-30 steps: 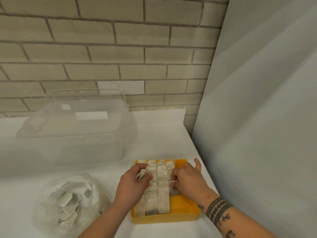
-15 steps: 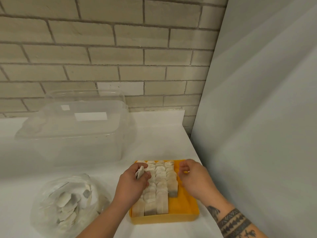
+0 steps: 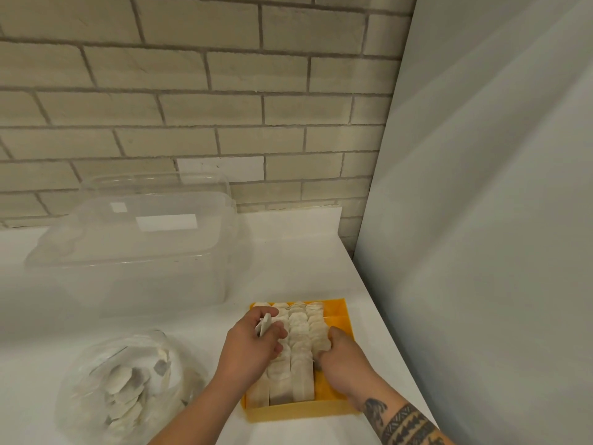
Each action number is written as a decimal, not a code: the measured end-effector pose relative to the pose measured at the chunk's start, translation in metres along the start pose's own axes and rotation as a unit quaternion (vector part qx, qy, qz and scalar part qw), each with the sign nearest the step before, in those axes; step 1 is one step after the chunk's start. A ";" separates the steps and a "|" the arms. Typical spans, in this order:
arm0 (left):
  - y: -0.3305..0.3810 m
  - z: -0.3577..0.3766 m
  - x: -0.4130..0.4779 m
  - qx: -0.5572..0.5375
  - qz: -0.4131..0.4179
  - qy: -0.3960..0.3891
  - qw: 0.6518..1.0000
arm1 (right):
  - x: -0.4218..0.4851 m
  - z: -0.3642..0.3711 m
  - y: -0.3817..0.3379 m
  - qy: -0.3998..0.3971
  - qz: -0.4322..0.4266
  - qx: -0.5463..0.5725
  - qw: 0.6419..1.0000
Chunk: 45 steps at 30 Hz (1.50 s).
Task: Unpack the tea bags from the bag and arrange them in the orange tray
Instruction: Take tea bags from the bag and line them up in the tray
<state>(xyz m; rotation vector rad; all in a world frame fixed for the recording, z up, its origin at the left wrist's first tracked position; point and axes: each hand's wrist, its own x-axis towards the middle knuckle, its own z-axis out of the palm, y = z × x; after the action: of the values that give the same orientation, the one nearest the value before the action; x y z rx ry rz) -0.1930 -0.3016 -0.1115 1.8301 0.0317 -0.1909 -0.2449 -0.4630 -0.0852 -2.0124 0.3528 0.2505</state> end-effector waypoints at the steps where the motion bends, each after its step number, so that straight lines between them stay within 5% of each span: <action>1: 0.003 0.000 -0.001 -0.007 -0.003 -0.008 1.000 | -0.001 -0.002 0.000 0.010 0.005 -0.003 1.000; 5: 0.019 0.003 -0.005 -0.012 -0.020 -0.081 0.996 | -0.002 -0.011 -0.003 0.023 0.025 -0.022 0.999; 11: 0.040 0.011 -0.013 0.033 -0.003 -0.178 0.984 | 0.000 -0.025 -0.019 0.023 -0.111 0.030 0.993; 20: 0.037 0.009 -0.019 0.050 0.018 -0.189 0.980 | 0.009 -0.041 -0.017 0.079 -0.138 -0.064 0.985; 28: 0.028 0.008 -0.016 0.109 0.045 -0.151 0.981 | 0.013 -0.041 -0.014 0.004 -0.164 -0.146 0.976; 34: -0.001 -0.007 -0.001 0.139 0.068 -0.031 0.988 | 0.026 -0.061 -0.009 0.006 -0.143 -0.219 0.965; 41: -0.018 -0.005 0.000 0.205 0.089 -0.008 0.975 | 0.032 -0.042 0.013 -0.067 -0.173 -0.455 0.871; 45: -0.020 -0.002 0.000 0.232 0.096 -0.011 0.968 | 0.037 -0.029 0.022 -0.064 -0.180 -0.476 0.858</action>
<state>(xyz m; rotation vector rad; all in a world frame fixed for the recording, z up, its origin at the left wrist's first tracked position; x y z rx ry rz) -0.1950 -0.2940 -0.1304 2.2828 -0.2240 -0.0843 -0.2177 -0.5035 -0.1028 -2.9588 -0.3215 0.3607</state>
